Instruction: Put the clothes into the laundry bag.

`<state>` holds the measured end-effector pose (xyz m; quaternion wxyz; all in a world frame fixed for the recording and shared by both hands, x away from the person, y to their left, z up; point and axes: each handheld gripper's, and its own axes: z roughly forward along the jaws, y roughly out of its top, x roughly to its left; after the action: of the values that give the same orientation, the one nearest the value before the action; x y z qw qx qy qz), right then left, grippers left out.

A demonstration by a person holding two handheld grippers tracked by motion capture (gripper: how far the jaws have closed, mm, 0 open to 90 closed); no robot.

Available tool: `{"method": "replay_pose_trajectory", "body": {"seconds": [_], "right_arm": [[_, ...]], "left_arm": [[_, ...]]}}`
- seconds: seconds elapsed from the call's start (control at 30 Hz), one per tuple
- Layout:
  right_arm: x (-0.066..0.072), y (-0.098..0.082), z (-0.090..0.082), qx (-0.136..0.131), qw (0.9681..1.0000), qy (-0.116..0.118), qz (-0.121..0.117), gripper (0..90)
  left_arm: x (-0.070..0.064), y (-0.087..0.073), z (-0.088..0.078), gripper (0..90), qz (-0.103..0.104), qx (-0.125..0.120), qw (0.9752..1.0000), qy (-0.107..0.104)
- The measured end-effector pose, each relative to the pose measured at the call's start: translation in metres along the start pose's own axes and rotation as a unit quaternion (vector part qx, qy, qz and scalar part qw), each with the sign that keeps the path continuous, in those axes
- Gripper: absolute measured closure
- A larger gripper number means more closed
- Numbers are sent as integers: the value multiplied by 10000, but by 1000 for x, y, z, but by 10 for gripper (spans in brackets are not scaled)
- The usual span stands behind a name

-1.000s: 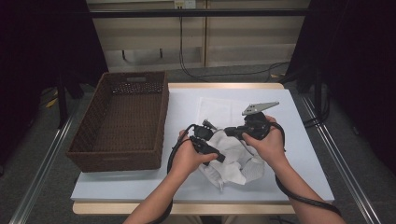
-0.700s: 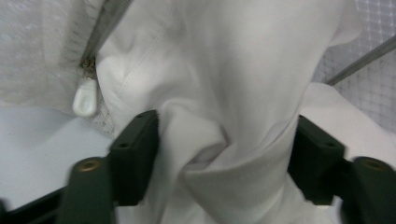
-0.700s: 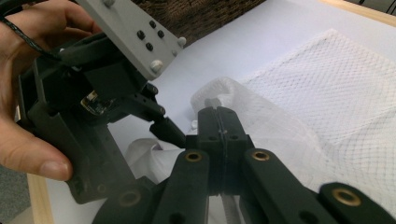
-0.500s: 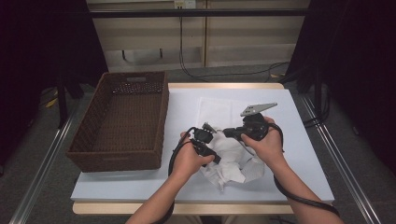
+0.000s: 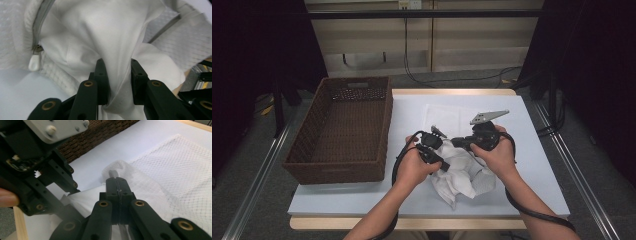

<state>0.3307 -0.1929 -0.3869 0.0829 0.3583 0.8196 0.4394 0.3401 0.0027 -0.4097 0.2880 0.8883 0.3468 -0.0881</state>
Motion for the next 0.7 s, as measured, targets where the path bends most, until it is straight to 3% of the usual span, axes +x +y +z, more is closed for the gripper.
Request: {"method": "replay_pose_trajectory", "body": {"seconds": [0.2, 0.33, 0.7], "right_arm": [[1, 3, 0, 3, 10000, 5, -16, 900], [0, 4, -2, -34, 10000, 17, -7, 900], [0, 6, -7, -90, 10000, 5, -23, 900]], "left_arm": [[-5, 8, -7, 731, 139, -28, 9999, -44], [-3, 12, -7, 731, 32, -69, 10000, -44], [0, 18, 1, 731, -23, -93, 10000, -16]]}}
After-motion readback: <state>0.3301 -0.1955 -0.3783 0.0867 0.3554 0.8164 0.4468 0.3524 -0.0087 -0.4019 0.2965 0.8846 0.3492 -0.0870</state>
